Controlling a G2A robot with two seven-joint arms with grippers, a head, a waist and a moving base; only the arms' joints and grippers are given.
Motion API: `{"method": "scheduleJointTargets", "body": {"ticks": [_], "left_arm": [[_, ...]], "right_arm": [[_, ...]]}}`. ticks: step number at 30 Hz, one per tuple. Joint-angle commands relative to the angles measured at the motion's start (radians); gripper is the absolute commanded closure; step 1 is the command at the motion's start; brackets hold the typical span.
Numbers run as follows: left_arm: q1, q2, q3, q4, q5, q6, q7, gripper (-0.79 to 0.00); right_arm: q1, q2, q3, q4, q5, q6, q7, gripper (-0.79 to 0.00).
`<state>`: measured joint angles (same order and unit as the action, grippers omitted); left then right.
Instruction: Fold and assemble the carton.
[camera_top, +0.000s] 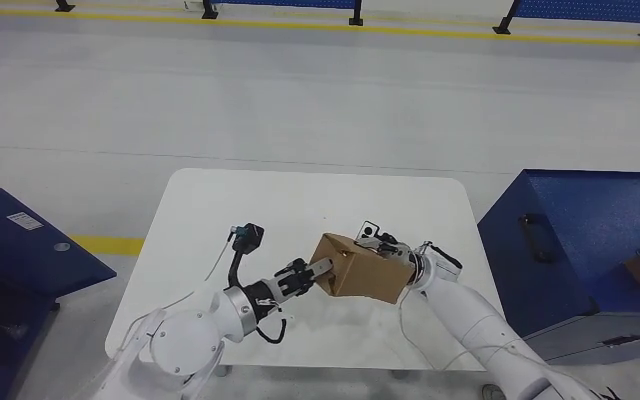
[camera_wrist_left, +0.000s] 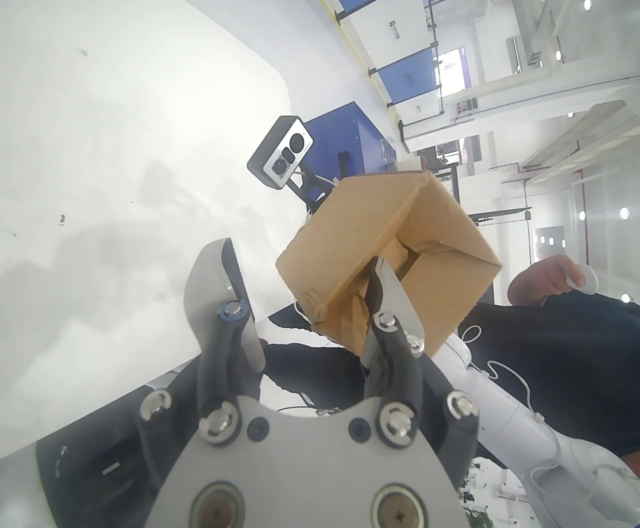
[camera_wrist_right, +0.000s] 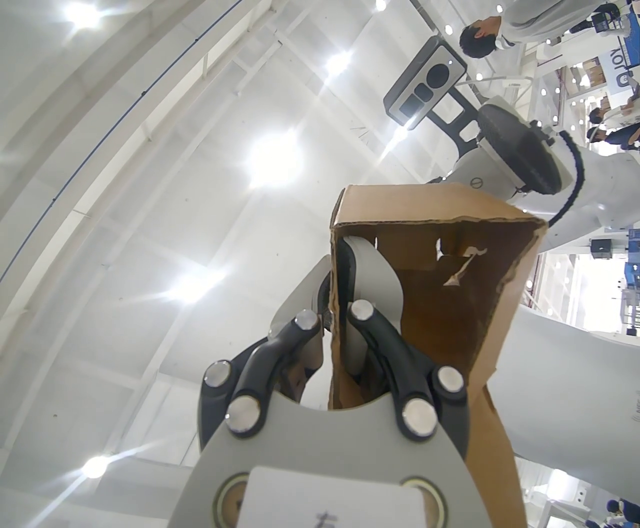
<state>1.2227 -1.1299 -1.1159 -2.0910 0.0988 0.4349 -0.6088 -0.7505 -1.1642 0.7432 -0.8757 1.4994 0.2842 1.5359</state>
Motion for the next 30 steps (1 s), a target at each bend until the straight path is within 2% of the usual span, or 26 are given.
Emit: {"method": "scheduleJointTargets", "body": {"ticks": [1, 6, 10, 19, 23, 24, 25, 26, 30], "left_arm": [[0.008, 0.001, -0.005, -0.016, 0.003, -0.005, 0.003, -0.446], [0.054, 0.004, -0.053, -0.068, -0.035, -0.035, 0.028, -0.502], [0.07, 0.007, -0.061, -0.075, -0.025, -0.031, 0.02, -0.505], [0.032, -0.001, -0.003, -0.035, 0.003, 0.0, 0.017, -0.483], [0.025, -0.003, -0.002, -0.042, 0.0, 0.003, 0.026, -0.508], [0.03, -0.003, -0.008, -0.046, -0.009, -0.001, 0.032, -0.548], [0.037, -0.004, -0.018, -0.052, -0.025, -0.008, 0.039, -0.757], [0.044, -0.004, -0.029, -0.061, -0.044, -0.021, 0.046, -0.785], [0.076, -0.001, -0.063, -0.079, -0.073, -0.082, 0.056, -0.785]], "right_arm": [[-0.001, 0.003, -0.001, 0.0, 0.006, 0.0, 0.0, 0.0], [-0.005, 0.011, -0.011, -0.019, 0.045, 0.0, 0.0, 0.0], [-0.003, 0.02, -0.023, -0.03, 0.054, 0.0, 0.0, 0.0], [-0.005, 0.036, -0.034, -0.061, 0.056, 0.0, 0.0, 0.0], [-0.006, 0.042, -0.031, -0.063, 0.057, 0.0, 0.0, 0.0], [-0.007, 0.043, -0.032, -0.063, 0.059, 0.0, 0.0, 0.0], [-0.006, 0.043, -0.031, -0.059, 0.06, 0.0, 0.0, 0.0], [-0.006, 0.043, -0.031, -0.059, 0.06, 0.0, 0.0, 0.0], [-0.006, 0.043, -0.031, -0.059, 0.06, 0.0, 0.0, 0.0]]}}
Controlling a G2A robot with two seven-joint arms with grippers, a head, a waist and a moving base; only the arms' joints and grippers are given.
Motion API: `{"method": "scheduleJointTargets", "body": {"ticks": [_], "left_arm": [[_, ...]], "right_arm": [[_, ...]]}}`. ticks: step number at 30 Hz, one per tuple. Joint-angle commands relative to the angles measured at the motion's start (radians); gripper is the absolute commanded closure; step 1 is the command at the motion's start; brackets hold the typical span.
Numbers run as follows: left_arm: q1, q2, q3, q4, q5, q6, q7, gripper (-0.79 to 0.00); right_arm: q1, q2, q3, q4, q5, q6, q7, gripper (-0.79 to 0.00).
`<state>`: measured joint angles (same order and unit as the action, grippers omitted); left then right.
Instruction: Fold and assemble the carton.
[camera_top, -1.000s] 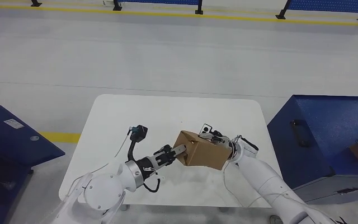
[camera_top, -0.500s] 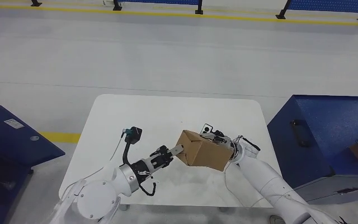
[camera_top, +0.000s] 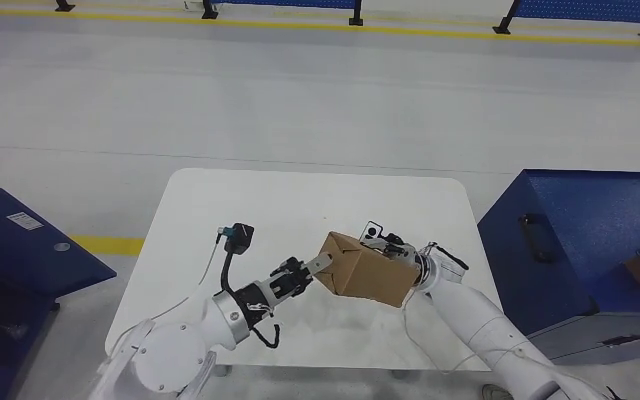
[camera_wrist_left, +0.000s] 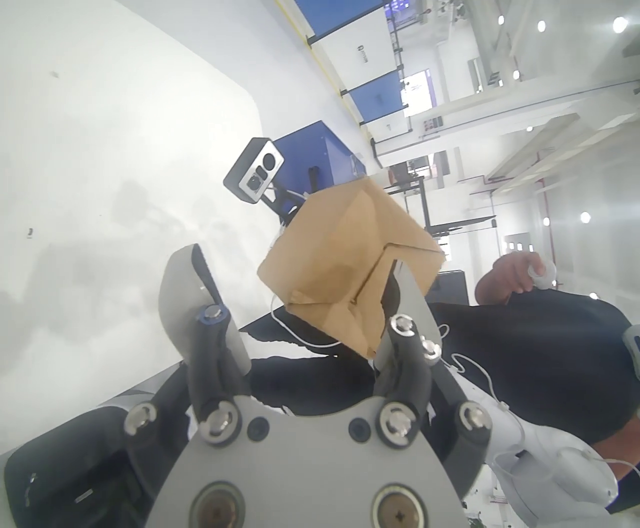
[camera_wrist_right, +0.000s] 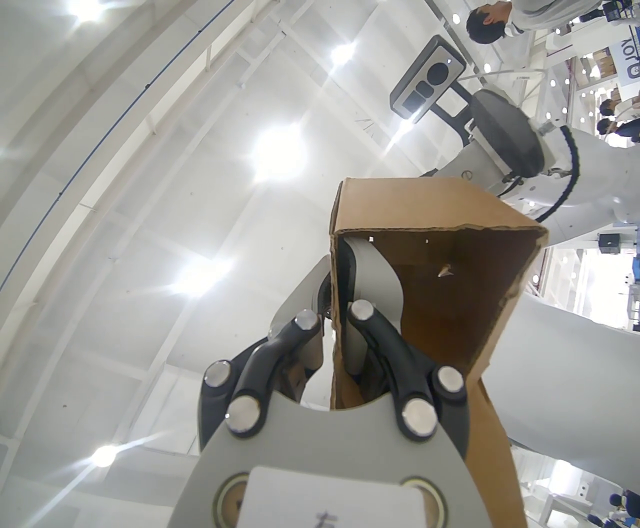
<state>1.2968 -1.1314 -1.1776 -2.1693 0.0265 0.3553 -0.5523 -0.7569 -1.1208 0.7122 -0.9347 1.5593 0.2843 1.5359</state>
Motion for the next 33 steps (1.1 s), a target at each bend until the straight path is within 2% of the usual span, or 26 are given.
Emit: {"method": "scheduleJointTargets", "body": {"ticks": [1, 5, 7, 11, 18, 22, 24, 26, 33], "left_arm": [[0.002, 0.0, -0.001, -0.001, -0.001, -0.003, -0.001, -0.785], [0.002, 0.0, -0.001, -0.001, -0.001, -0.003, -0.001, -0.785], [0.002, 0.0, -0.001, -0.001, -0.001, -0.003, -0.001, -0.785], [0.002, 0.0, -0.001, -0.001, -0.001, -0.003, -0.001, -0.785], [0.002, 0.0, -0.001, -0.001, -0.001, -0.003, -0.001, -0.785], [0.002, 0.0, -0.001, -0.001, -0.001, -0.003, -0.001, -0.785], [0.002, 0.0, -0.001, -0.001, -0.001, -0.003, -0.001, -0.785], [0.002, 0.0, -0.001, -0.001, -0.001, -0.003, -0.001, -0.785], [0.002, 0.0, -0.001, -0.001, -0.001, -0.003, -0.001, -0.785]], "right_arm": [[0.0, 0.0, 0.0, 0.0, 0.0, 0.0, 0.0, 0.0], [0.0, 0.0, 0.0, 0.0, 0.0, 0.0, 0.0, 0.0], [0.002, 0.003, 0.015, -0.02, -0.024, -0.019, -0.08, 0.0], [0.039, 0.029, 0.046, -0.067, -0.19, 0.088, -0.425, 0.0], [0.056, 0.081, 0.158, -0.235, -0.254, 0.509, -1.0, 0.0], [0.057, 0.087, 0.212, -0.307, -0.147, 0.728, -1.309, 0.0], [0.058, 0.09, 0.211, -0.35, -0.111, 0.728, -1.489, 0.0], [0.057, 0.096, 0.19, -0.393, -0.012, 0.728, -1.647, 0.0], [0.156, 0.131, 0.035, -0.497, 0.447, 0.728, -2.264, 0.0]]}}
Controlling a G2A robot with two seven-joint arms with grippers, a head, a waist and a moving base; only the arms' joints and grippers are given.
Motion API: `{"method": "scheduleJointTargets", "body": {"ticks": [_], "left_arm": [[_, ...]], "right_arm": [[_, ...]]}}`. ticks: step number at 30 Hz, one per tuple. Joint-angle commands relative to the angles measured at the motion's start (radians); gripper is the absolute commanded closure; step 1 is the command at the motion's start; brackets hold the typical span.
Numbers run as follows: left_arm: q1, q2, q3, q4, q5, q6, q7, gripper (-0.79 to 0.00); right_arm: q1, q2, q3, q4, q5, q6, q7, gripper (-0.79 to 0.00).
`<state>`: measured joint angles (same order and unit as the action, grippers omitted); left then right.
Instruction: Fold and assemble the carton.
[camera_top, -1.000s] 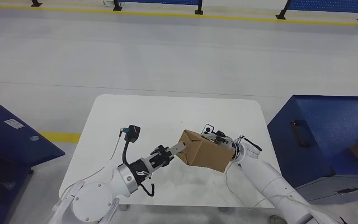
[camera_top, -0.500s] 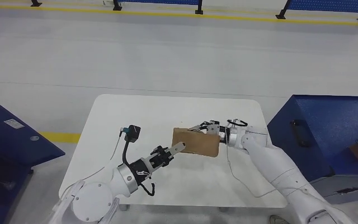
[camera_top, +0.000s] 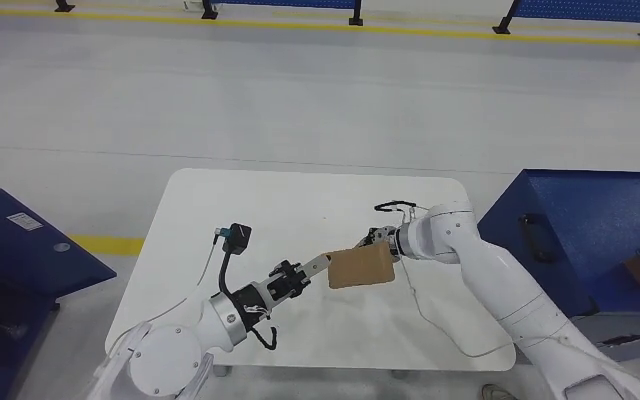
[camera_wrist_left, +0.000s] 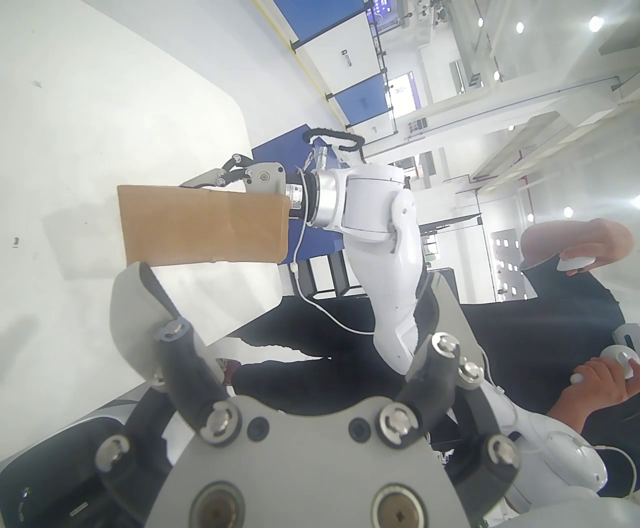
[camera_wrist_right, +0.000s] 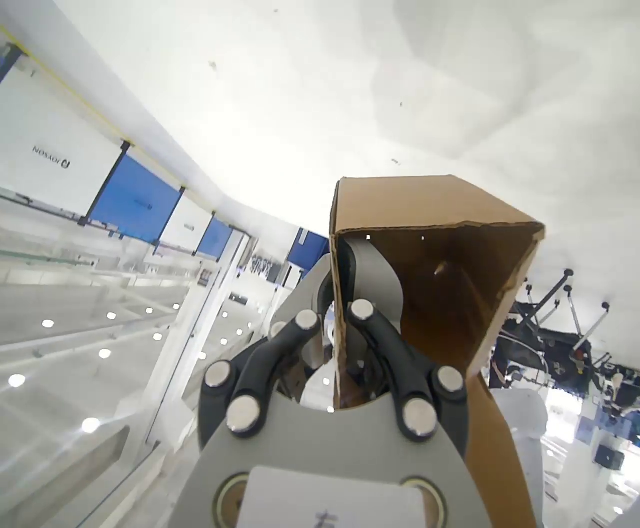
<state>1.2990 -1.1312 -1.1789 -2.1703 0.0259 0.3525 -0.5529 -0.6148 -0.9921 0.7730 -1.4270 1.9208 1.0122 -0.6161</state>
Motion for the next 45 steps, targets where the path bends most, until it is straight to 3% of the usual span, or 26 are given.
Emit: {"method": "scheduleJointTargets", "body": {"ticks": [1, 7, 11, 12, 13, 15, 19, 22, 24, 27, 29, 31, 34, 39, 42, 45], "left_arm": [[0.0, 0.0, 0.0, 0.0, 0.0, 0.0, 0.0, -0.785], [0.0, 0.0, 0.0, 0.0, 0.0, 0.0, 0.0, -0.785], [0.0, 0.0, 0.0, 0.0, 0.0, 0.0, 0.0, -0.785], [0.0, 0.0, 0.0, 0.0, 0.0, 0.0, 0.0, -0.785], [0.0, 0.0, 0.0, 0.0, 0.0, 0.0, 0.0, -0.785], [0.0, 0.0, 0.0, 0.0, 0.0, 0.0, 0.0, -0.785], [0.0, 0.0, 0.0, 0.0, 0.0, 0.0, 0.0, -0.785], [0.0, 0.0, 0.0, 0.0, 0.0, 0.0, 0.0, -0.785], [0.0, 0.0, 0.0, 0.0, 0.0, 0.0, 0.0, -0.785], [0.0, 0.0, 0.0, 0.0, 0.0, 0.0, 0.0, -0.785], [0.0, 0.0, 0.0, 0.0, 0.0, 0.0, 0.0, -0.785], [0.0, 0.0, 0.0, 0.0, 0.0, 0.0, 0.0, -0.785], [0.0, 0.0, 0.0, 0.0, 0.0, 0.0, 0.0, -0.785], [0.0, 0.0, 0.0, 0.0, 0.0, 0.0, 0.0, -0.785], [0.0, 0.0, 0.0, 0.0, 0.0, 0.0, 0.0, -0.785], [0.0, 0.0, 0.0, 0.0, 0.0, 0.0, 0.0, -0.785]], "right_arm": [[0.033, 0.006, -0.053, -0.01, 0.155, 0.0, -0.182, 0.0], [0.156, 0.022, -0.253, 0.062, 0.248, -0.017, -0.209, 0.0], [0.207, 0.016, -0.329, 0.08, 0.348, -0.043, -0.235, 0.0], [0.212, 0.013, -0.341, 0.087, 0.375, -0.05, -0.242, -0.022], [0.22, 0.01, -0.347, 0.09, 0.395, -0.056, -0.248, -0.191], [0.228, 0.003, -0.352, 0.1, 0.418, -0.063, -0.251, -0.292], [0.229, -0.006, -0.345, 0.113, 0.43, -0.06, -0.22, -0.376], [0.224, -0.003, -0.321, 0.095, 0.389, -0.051, -0.155, -0.385], [0.214, 0.006, -0.289, 0.082, 0.337, -0.063, -0.083, -0.385], [0.193, 0.03, -0.226, 0.016, 0.169, -0.075, 0.053, -0.268], [0.158, 0.052, -0.175, -0.032, 0.026, -0.108, 0.187, -0.043], [0.124, 0.079, -0.135, -0.089, -0.185, -0.122, 0.364, 0.0], [0.07, 0.12, -0.105, -0.125, -0.533, -0.212, 0.698, 0.0], [0.033, 0.176, -0.078, 0.021, -1.065, -0.686, 1.249, 0.0], [0.037, 0.187, -0.066, 0.131, -1.261, -0.965, 1.394, 0.0], [0.047, 0.182, -0.067, 0.199, -1.392, -1.156, 1.411, 0.0]]}}
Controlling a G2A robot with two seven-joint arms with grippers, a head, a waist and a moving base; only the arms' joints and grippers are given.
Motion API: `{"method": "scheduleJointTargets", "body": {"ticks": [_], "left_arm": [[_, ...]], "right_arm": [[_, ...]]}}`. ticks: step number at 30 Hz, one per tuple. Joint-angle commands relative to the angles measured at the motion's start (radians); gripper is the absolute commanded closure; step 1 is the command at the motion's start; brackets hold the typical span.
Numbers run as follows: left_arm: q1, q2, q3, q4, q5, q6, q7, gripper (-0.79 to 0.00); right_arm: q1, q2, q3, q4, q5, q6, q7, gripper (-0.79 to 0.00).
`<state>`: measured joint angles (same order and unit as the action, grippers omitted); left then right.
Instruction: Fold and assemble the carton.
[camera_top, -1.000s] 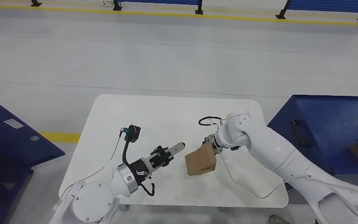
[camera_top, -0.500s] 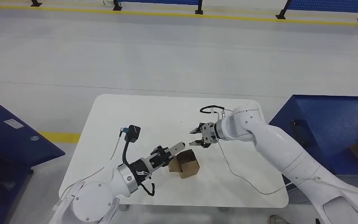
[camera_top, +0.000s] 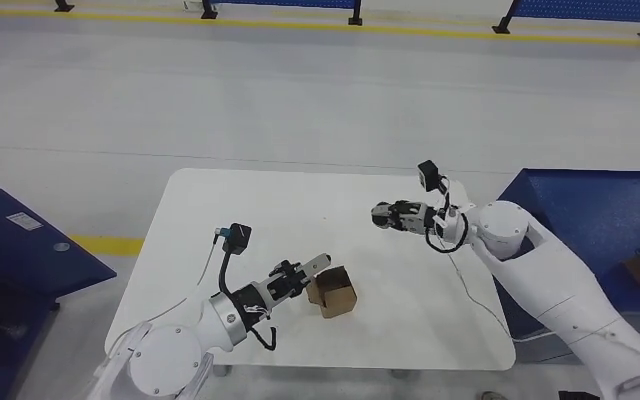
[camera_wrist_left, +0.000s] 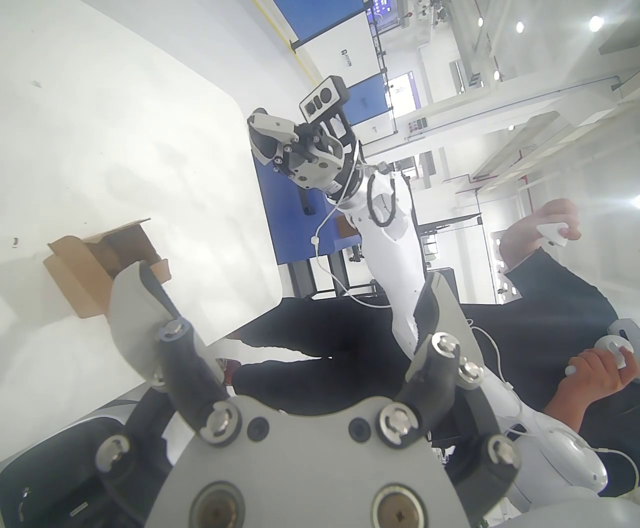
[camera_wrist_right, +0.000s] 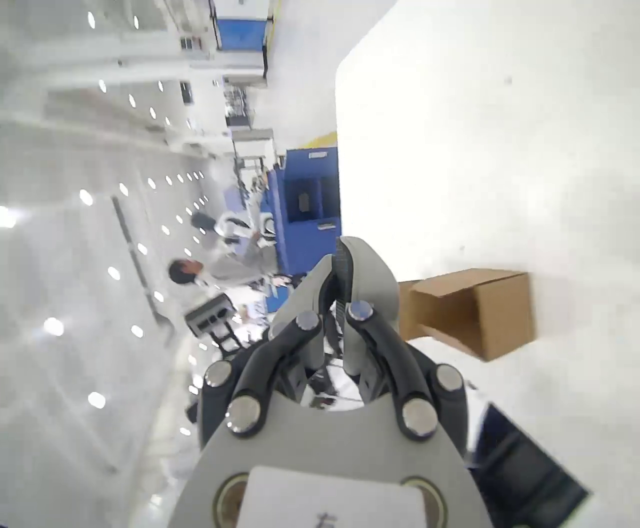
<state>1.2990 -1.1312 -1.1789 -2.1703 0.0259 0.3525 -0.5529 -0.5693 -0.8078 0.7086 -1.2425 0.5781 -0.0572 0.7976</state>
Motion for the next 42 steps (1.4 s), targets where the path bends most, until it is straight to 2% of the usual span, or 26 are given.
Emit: {"method": "scheduleJointTargets", "body": {"ticks": [1, 4, 7, 8, 16, 17, 18, 22, 24, 27, 30, 33, 34, 35, 36, 37, 40, 42], "left_arm": [[0.0, 0.0, 0.0, 0.0, 0.0, 0.0, 0.0, -0.785], [0.0, 0.0, 0.0, 0.0, 0.0, 0.0, 0.0, -0.785], [0.0, 0.0, 0.0, 0.0, 0.0, 0.0, 0.0, -0.785], [0.0, 0.0, 0.0, 0.0, 0.0, 0.0, 0.0, -0.785], [0.0, 0.0, 0.0, 0.0, 0.0, 0.0, 0.0, -0.785], [0.001, 0.0, -0.004, 0.0, 0.003, -0.003, 0.014, -0.785], [0.015, -0.001, 0.0, 0.003, 0.023, -0.014, 0.044, -0.785], [0.101, 0.005, 0.117, 0.015, 0.289, -0.072, 0.116, -0.785], [0.152, 0.002, 0.174, 0.054, 0.359, -0.098, 0.186, -0.785], [0.191, -0.002, 0.236, 0.135, 0.479, -0.116, 0.27, -0.785], [0.19, -0.012, 0.269, 0.215, 0.518, -0.099, 0.337, -0.785], [0.151, -0.031, 0.301, 0.295, 0.506, -0.106, 0.409, -0.785], [0.135, -0.038, 0.314, 0.315, 0.491, -0.117, 0.423, -0.603], [0.12, -0.046, 0.319, 0.334, 0.477, -0.121, 0.453, -0.376], [0.11, -0.052, 0.329, 0.353, 0.47, -0.125, 0.472, -0.326], [0.104, -0.058, 0.341, 0.361, 0.448, -0.136, 0.477, -0.237], [0.092, -0.071, 0.351, 0.387, 0.413, -0.152, 0.515, -0.114], [0.087, -0.079, 0.36, 0.4, 0.402, -0.143, 0.527, -0.108]], "right_arm": [[0.003, -0.007, -0.005, 0.029, -0.065, -0.135, 0.006, 0.0], [0.009, -0.024, -0.01, 0.071, -0.071, -0.256, 0.042, 0.0], [0.009, -0.026, -0.01, 0.075, -0.063, -0.264, 0.047, 0.0], [0.009, -0.026, -0.01, 0.075, -0.063, -0.264, 0.047, -0.511], [0.009, -0.026, -0.01, 0.075, -0.063, -0.264, 0.047, -0.511], [0.009, -0.026, -0.01, 0.075, -0.063, -0.264, 0.047, -0.785], [0.009, -0.026, -0.01, 0.075, -0.063, -0.264, 0.047, -0.785], [0.009, -0.026, -0.01, 0.075, -0.063, -0.264, 0.047, -0.785], [0.009, -0.026, -0.01, 0.075, -0.063, -0.264, 0.047, -0.785], [0.009, -0.026, -0.01, 0.075, -0.063, -0.264, 0.047, -0.785], [0.009, -0.026, -0.01, 0.075, -0.063, -0.264, 0.047, -0.785], [0.009, -0.026, -0.01, 0.075, -0.063, -0.264, 0.047, -0.785], [0.009, -0.026, -0.01, 0.075, -0.063, -0.264, 0.047, -0.785], [0.009, -0.026, -0.01, 0.075, -0.063, -0.264, 0.047, -0.785], [0.009, -0.026, -0.01, 0.075, -0.063, -0.264, 0.047, -0.785], [0.009, -0.026, -0.01, 0.075, -0.063, -0.264, 0.047, -0.785], [0.009, -0.026, -0.01, 0.075, -0.063, -0.264, 0.047, -0.785], [0.009, -0.026, -0.01, 0.075, -0.063, -0.264, 0.047, -0.785]]}}
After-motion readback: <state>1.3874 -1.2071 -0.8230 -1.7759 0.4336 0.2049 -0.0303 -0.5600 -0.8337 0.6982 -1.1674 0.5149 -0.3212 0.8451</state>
